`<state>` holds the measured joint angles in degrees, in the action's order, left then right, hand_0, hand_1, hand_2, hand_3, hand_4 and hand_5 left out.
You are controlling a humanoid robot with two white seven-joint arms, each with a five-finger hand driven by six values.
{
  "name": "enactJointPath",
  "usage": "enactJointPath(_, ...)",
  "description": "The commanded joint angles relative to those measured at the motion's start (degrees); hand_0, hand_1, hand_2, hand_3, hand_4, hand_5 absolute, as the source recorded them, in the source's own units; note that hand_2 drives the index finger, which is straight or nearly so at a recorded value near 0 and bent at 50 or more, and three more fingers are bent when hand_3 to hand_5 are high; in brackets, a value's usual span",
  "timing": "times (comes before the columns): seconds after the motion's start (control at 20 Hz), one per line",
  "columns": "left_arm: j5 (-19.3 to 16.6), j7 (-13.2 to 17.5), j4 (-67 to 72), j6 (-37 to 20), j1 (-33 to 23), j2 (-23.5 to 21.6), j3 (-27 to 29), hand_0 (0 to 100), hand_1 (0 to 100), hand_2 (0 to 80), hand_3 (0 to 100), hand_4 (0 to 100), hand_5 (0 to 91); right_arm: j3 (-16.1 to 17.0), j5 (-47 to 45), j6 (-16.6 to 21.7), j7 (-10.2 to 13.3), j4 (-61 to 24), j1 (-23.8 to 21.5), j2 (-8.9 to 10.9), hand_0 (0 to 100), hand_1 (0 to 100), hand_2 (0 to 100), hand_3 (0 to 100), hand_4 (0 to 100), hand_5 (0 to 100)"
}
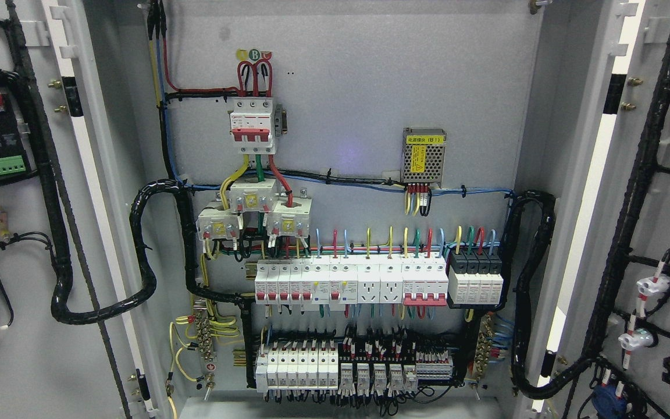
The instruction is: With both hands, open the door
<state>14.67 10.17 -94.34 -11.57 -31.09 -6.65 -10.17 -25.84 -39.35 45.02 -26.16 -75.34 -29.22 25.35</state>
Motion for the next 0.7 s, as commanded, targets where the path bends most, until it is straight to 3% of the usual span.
enactJointPath(0.0, -0.52, -0.24, -0.14, 1.9, -7.66, -1.08, 1.91, 12, 39, 0.0, 0, 0, 0.0, -4.83, 0.68, 1.21, -0.11, 18.02, -3.03, -2.68, 12, 39, 0, 0, 0, 0)
enactJointPath(0.1, -1.57, -0.24, 1.96, 1.99, -9.59, -1.08, 2.61, 12, 39, 0.0, 0, 0, 0.0, -5.45, 0.77, 1.21, -0.11, 23.38, -3.04, -3.11, 12, 39, 0, 0, 0, 0)
enactJointPath(0.3, -5.87, -0.24, 12.41, 1.99, -9.43, -1.08, 4.28, 12, 39, 0.0, 0, 0, 0.0, -5.45, 3.04, 0.86, -0.11, 33.84, -1.38, -6.27, 12, 39, 0, 0, 0, 0)
enactJointPath(0.4, -7.29, -0.24, 18.47, 3.47, -8.81, -1.7, 5.16, 12, 39, 0.0, 0, 0, 0.0, -4.93, 6.55, 0.51, -0.11, 41.9, 1.69, -9.52, 12, 39, 0, 0, 0, 0)
enactJointPath(0.65, -8.61, -0.32, 30.77, 14.19, -2.41, -1.0, 5.25, 12, 39, 0.0, 0, 0, 0.0, -3.87, 8.24, 0.16, -0.11, 65.46, 11.44, -19.89, 12, 39, 0, 0, 0, 0)
